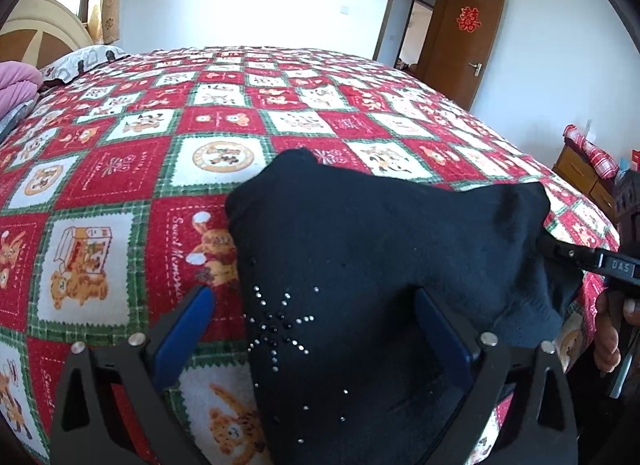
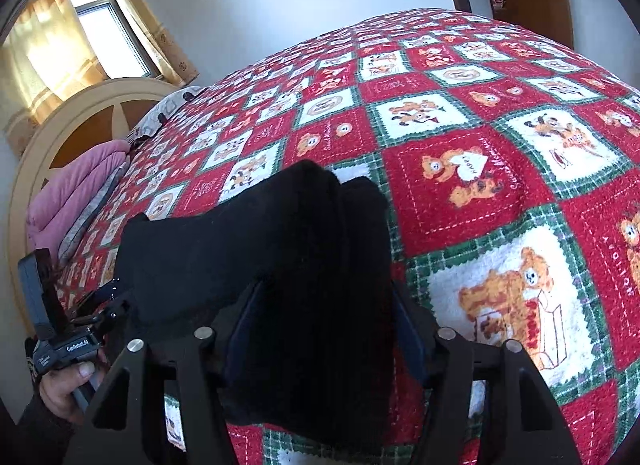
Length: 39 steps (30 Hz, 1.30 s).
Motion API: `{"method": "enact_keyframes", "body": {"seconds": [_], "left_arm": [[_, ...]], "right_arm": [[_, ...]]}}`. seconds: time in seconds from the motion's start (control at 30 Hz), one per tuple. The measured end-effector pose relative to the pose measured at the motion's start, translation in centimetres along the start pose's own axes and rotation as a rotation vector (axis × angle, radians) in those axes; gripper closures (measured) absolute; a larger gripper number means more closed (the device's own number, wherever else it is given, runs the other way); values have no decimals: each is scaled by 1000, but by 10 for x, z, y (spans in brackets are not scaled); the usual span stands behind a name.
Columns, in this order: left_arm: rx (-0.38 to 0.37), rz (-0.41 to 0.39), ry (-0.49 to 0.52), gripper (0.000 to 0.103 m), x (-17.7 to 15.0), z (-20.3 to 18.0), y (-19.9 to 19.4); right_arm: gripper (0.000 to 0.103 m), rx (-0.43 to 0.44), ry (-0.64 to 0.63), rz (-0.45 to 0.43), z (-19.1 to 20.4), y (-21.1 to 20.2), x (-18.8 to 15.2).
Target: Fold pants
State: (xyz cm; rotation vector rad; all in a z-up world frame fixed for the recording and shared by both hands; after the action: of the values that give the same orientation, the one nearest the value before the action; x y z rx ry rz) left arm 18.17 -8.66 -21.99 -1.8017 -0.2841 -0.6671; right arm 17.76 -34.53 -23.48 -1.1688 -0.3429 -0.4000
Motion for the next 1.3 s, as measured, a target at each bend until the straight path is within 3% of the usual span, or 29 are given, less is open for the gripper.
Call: {"method": "enact_keyframes", "body": {"seconds": [0.2, 0.27, 0.33, 0.7, 1.03, 1.3], "left_arm": [[-73, -15, 18, 41, 2, -11, -2], [-106, -16, 23, 65, 3, -15, -4], [-145, -9, 12, 78, 2, -17, -3], [-170, -67, -15, 84, 3, -12, -25], [-126, -134, -62, 84, 11, 24, -58], [-50, -218, -132, 84, 28, 85, -91]], "right_arm": [[64, 36, 13, -4, -1, -2, -1], [69, 60, 22, -3, -1, -2, -1], [73, 63, 19, -10, 0, -4, -1], [77, 11, -99, -130, 35, -37, 1], [77, 74, -137, -107, 72, -28, 13], [78, 123, -237, -91, 139, -6, 61]]}}
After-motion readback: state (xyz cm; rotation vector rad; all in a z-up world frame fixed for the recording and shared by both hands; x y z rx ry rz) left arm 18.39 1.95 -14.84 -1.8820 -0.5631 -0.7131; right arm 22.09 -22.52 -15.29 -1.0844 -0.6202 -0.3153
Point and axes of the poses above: each gripper's, at about its wrist camera, not at the fingertips, and y roughly the way its jaws point, z to its left, x to its top, the point moved 8 cm from there along y, roughly the way its jaws point, and after that the axes turned 12 degrees about z, right-handed, at the moved point
